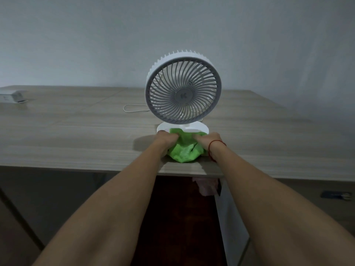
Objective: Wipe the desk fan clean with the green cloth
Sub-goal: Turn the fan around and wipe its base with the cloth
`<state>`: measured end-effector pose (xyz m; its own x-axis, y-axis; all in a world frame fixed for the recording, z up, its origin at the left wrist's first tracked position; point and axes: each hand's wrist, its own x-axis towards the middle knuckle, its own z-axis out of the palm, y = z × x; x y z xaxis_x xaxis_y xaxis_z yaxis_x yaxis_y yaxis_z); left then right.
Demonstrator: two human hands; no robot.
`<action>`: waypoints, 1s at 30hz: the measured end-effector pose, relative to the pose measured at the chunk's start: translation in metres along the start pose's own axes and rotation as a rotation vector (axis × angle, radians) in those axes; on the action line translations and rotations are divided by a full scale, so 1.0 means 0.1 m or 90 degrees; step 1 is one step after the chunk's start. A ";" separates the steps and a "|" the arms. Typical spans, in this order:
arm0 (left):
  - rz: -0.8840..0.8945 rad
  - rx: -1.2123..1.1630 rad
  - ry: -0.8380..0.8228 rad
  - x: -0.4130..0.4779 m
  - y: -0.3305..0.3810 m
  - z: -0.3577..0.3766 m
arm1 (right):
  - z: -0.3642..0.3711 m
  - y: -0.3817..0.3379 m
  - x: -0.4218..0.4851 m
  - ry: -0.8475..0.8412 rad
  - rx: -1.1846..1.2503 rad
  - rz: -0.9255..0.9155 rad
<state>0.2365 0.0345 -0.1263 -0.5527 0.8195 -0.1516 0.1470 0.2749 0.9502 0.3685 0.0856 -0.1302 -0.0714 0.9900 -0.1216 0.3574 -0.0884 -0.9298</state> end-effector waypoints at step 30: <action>0.092 0.003 0.064 0.07 -0.03 -0.01 | -0.06 0.02 -0.04 0.029 -0.011 -0.148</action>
<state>0.2308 0.0388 -0.1302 -0.6042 0.7967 0.0149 0.2347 0.1601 0.9588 0.3750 0.0823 -0.1290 -0.1117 0.9874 0.1120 0.3522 0.1447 -0.9246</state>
